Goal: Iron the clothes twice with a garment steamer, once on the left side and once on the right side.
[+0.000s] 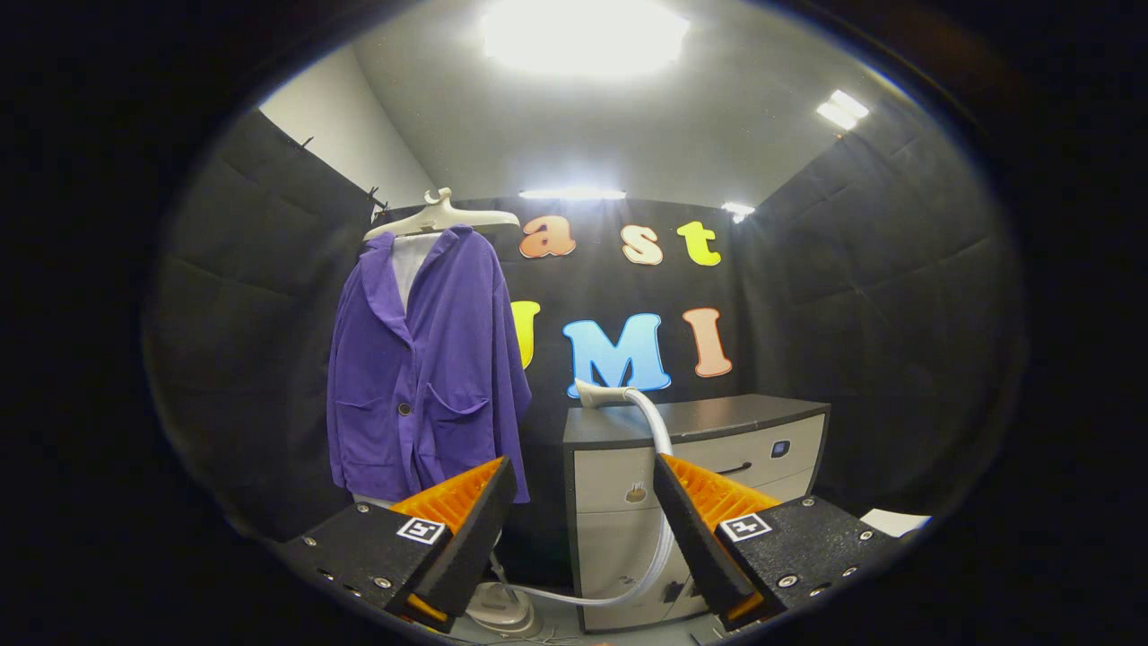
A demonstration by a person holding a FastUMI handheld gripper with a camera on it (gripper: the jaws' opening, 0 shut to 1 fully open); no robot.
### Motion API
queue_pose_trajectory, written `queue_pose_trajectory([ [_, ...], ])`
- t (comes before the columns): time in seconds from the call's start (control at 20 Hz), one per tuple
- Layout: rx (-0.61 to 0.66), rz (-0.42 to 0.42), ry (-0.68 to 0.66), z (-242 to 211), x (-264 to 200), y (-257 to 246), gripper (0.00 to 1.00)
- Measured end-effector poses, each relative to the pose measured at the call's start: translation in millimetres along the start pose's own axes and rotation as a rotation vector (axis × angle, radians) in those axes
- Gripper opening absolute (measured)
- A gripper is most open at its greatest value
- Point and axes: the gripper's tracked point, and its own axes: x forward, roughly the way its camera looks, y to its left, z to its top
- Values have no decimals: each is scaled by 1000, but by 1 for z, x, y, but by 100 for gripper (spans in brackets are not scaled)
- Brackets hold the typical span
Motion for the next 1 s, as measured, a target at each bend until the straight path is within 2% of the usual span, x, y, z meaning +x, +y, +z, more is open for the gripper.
queue_pose_trajectory([
  [0.4, -20, -23, -5, 18, 6, 9, 95],
  [0.65, -73, -29, -35, 47, 16, 6, 95],
  [1.0, -95, 38, -61, 93, 74, -8, 94],
])
